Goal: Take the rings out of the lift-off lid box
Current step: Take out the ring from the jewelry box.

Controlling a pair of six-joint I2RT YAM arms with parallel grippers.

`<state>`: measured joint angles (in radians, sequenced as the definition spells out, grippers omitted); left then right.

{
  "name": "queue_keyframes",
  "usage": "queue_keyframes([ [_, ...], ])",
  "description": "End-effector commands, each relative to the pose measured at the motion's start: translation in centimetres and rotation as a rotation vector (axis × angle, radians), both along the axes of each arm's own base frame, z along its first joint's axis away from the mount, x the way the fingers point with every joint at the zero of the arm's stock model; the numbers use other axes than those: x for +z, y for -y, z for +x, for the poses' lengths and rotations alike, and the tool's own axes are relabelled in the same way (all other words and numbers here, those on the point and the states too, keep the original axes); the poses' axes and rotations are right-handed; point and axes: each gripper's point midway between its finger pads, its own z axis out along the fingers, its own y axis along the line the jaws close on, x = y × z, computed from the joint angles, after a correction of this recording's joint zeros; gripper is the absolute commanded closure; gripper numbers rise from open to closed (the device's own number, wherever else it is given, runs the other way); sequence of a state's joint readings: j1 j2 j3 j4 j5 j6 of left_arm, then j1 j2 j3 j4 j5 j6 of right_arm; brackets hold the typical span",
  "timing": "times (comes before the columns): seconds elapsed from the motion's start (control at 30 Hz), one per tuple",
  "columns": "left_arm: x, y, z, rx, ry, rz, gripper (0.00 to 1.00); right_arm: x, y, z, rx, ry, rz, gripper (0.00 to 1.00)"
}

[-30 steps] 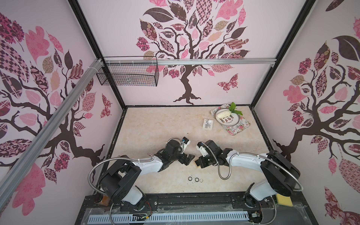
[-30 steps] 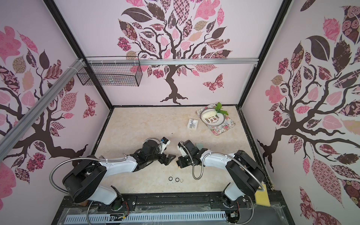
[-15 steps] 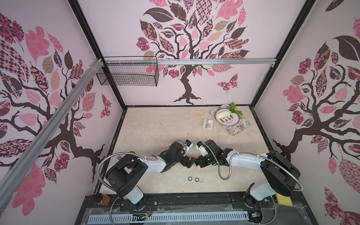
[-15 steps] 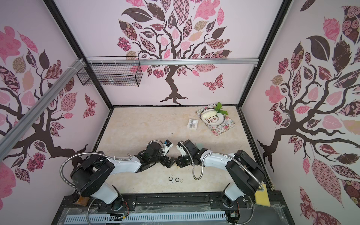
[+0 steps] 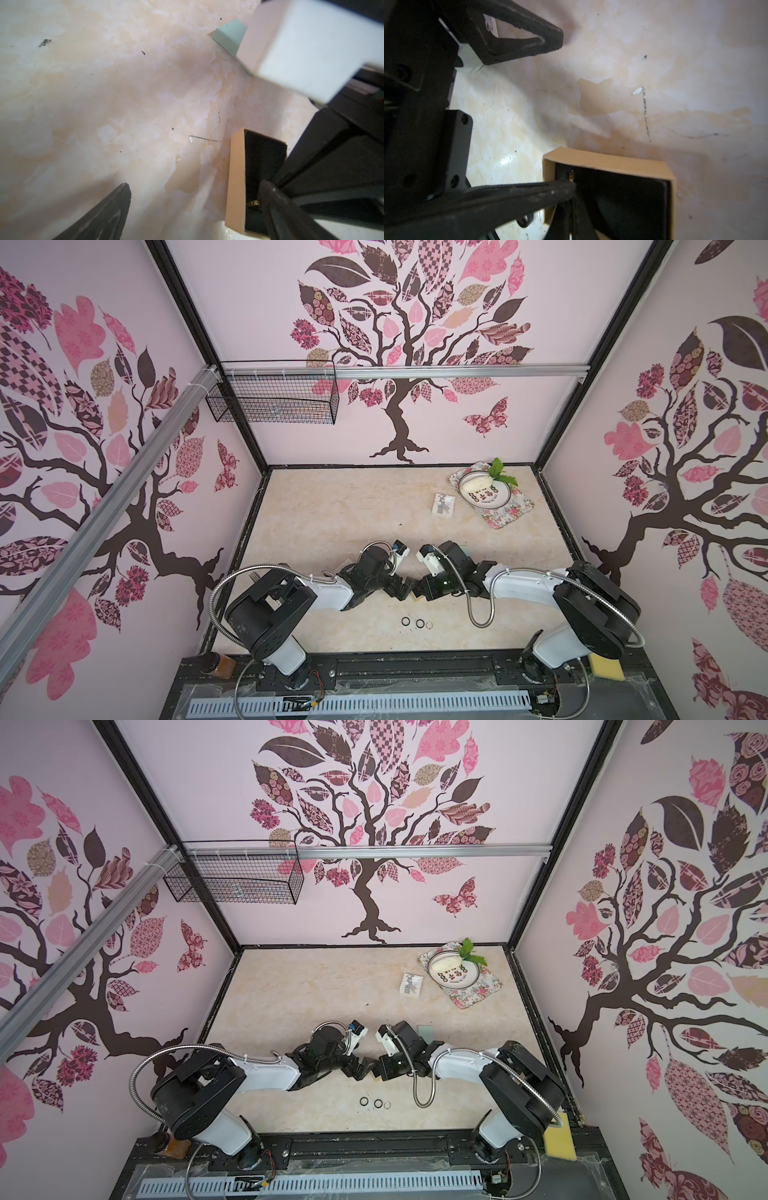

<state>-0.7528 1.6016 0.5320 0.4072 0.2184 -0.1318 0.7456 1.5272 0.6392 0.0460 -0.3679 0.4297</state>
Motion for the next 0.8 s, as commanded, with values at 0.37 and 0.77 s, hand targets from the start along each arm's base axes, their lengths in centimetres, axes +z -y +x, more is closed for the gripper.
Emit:
queue_keyframes([
  [0.37,-0.72,-0.51,-0.83,0.001,-0.014,-0.002,0.02,2.42,-0.40,0.63,-0.049,0.003,0.163,1.00],
  [0.77,-0.90,-0.79,-1.03,0.003,-0.015,0.004,0.02,2.61,-0.24,0.62,-0.070,-0.012,0.223,1.00],
])
